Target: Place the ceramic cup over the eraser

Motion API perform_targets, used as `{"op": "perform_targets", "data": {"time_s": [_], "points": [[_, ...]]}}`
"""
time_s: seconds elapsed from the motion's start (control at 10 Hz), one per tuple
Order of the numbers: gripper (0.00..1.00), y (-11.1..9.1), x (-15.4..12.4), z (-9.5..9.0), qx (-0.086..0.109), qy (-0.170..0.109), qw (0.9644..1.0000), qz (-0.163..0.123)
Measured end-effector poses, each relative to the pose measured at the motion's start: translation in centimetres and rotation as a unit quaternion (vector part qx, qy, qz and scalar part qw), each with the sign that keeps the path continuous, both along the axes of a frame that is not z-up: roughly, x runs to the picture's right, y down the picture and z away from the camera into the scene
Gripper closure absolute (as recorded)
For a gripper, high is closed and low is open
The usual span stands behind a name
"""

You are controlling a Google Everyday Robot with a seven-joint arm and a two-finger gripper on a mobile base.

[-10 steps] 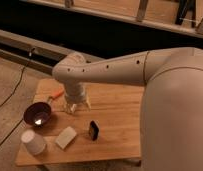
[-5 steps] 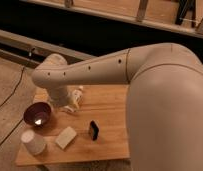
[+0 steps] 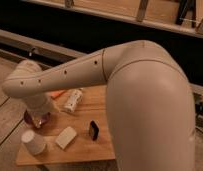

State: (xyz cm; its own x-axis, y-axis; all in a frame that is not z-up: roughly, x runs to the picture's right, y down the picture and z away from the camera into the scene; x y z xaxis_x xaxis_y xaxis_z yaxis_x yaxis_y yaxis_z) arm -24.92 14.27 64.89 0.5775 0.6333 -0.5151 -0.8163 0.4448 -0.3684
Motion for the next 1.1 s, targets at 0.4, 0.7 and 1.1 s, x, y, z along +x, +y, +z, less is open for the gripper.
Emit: {"op": "perform_targets", "data": {"time_s": [0.4,0.7,1.1], "points": [[0.35,1.3,-3.6,-0.1,-0.001,-0.045,0.9979,-0.047],[0.35,3.5,-5.6,0.5,-0.007,-0.076,0.9918,-0.103],[0.35,5.1,-7.3,1.6,-0.008,-0.092,0.9840,-0.152]]}}
